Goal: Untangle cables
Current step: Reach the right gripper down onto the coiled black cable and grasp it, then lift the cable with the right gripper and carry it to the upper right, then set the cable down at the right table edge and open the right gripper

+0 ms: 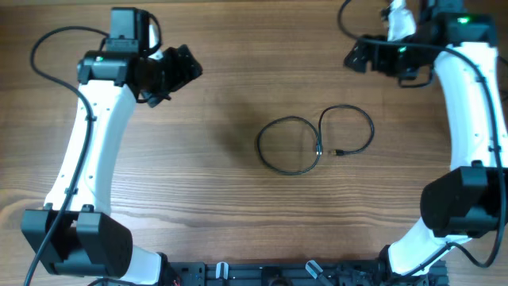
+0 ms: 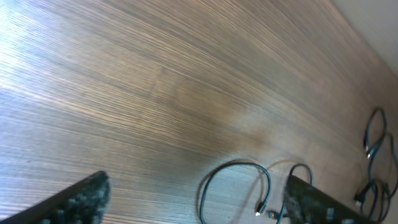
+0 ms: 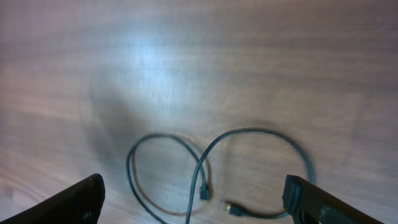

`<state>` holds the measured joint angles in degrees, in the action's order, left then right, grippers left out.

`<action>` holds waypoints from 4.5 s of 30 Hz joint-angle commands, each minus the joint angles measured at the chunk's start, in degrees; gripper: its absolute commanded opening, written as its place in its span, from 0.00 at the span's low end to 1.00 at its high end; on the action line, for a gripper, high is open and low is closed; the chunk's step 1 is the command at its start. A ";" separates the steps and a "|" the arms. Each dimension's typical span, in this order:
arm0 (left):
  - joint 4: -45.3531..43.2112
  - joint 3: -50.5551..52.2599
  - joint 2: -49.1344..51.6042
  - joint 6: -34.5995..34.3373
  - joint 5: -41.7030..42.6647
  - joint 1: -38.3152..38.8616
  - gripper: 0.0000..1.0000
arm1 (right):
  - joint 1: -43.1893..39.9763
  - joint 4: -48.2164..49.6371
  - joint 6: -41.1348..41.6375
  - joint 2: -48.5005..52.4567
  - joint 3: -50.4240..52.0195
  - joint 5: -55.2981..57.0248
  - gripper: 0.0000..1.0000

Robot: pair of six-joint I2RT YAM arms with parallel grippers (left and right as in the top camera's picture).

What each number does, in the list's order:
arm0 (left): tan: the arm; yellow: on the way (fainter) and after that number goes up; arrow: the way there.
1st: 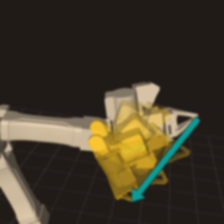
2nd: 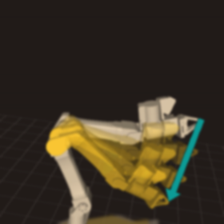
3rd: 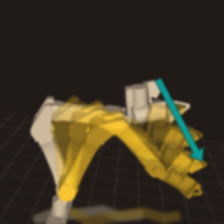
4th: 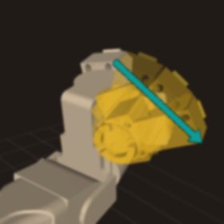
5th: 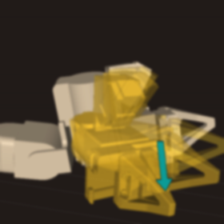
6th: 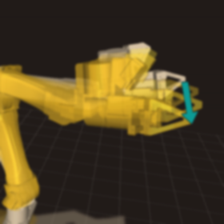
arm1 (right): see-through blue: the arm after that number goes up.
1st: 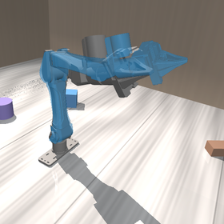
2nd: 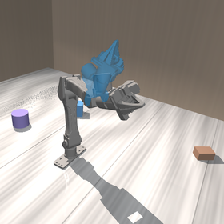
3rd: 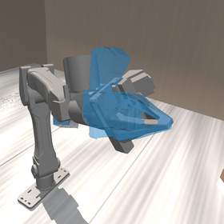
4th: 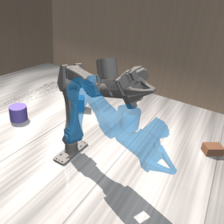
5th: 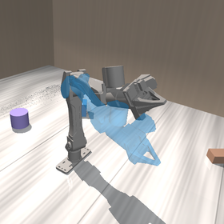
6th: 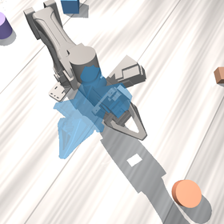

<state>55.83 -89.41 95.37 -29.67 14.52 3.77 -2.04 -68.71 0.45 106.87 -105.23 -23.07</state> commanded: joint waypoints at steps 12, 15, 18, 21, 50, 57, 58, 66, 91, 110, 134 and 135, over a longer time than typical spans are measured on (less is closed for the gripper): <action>0.57 -0.15 0.33 2.91 -1.57 -7.43 1.00 | 17.99 14.01 2.54 1.57 22.91 10.34 0.68; 0.57 -0.15 0.33 2.91 -1.57 -7.43 1.00 | 20.02 17.07 2.75 1.60 27.08 17.44 0.60; 0.57 -0.15 0.33 2.91 -1.57 -7.43 1.00 | 20.33 19.45 2.73 1.68 29.55 19.71 0.58; 0.63 -0.15 0.33 2.91 -1.57 -7.43 1.00 | 20.37 22.40 2.75 1.68 31.85 19.91 0.54; 0.59 -0.15 0.33 2.91 -1.57 -7.43 1.00 | 21.40 32.06 -4.79 8.22 34.86 18.38 0.35; 0.61 -0.15 0.33 2.91 -1.57 -7.43 1.00 | 21.97 33.11 -4.79 8.22 37.22 20.55 0.23; 0.61 -0.15 0.33 2.89 -1.57 -7.43 1.00 | 21.97 33.07 -4.76 8.22 37.22 20.55 0.18; 0.59 -0.15 0.33 2.91 -1.57 -7.43 1.00 | 21.97 31.95 -0.76 8.02 36.28 20.96 0.04; 0.59 -0.15 0.33 2.89 -1.57 -7.43 1.00 | -9.60 4.11 3.19 -17.11 10.29 12.85 0.04; 0.59 -0.15 0.33 2.91 -1.57 -7.43 1.00 | -45.64 8.70 17.31 -21.75 10.29 6.69 0.04; 0.59 -0.15 0.33 2.91 -1.57 -7.43 1.00 | -48.28 12.66 24.72 -0.63 12.81 12.61 1.00; 0.59 -0.15 0.33 2.89 -1.57 -7.43 1.00 | -48.06 12.33 23.32 -1.11 12.15 10.38 1.00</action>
<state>56.45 -89.41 95.37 -27.68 13.30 -3.51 -50.57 -56.23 26.50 106.61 -91.26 -4.62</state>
